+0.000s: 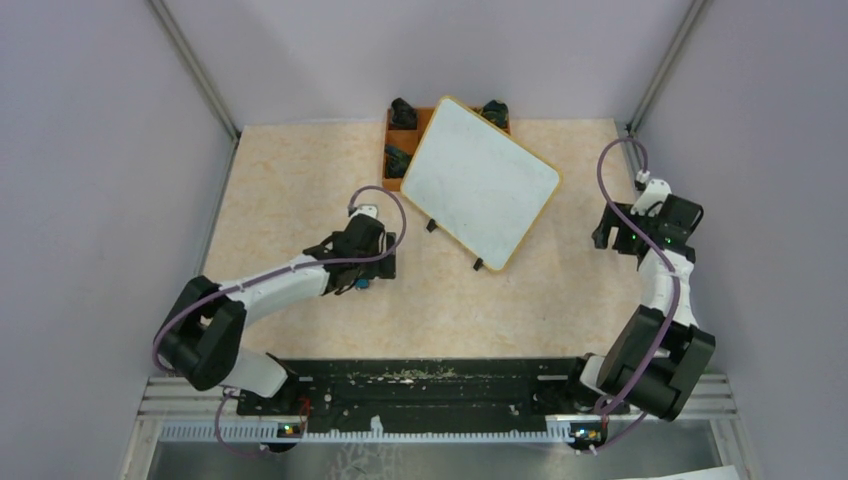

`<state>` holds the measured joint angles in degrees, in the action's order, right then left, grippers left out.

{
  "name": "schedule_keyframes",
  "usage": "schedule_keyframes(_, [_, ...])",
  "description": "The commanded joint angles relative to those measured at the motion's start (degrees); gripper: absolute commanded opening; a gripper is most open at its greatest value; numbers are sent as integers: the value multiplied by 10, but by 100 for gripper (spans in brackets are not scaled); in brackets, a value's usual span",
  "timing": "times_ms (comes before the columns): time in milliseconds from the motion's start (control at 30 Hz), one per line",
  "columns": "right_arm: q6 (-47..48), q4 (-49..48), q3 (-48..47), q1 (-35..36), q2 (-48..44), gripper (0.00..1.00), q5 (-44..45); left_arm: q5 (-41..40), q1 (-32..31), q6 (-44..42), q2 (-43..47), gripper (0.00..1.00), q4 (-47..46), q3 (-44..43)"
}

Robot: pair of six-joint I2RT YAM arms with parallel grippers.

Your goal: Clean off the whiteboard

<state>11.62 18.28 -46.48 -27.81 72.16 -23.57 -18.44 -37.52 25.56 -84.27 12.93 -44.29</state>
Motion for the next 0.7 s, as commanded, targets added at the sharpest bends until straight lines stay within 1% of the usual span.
schedule_keyframes(0, [-8, -49, 3, 1, -3, 80, -23, -9, -3, 1, 51, 100, -46, 14])
schedule_keyframes(200, [-9, -60, 13, 1, -13, 80, -26, -17, -3, 2, 86, 100, -56, 30])
schedule_keyframes(667, [-14, -101, 50, 1, -22, 80, -25, -33, -3, 0, 119, 100, -66, 41])
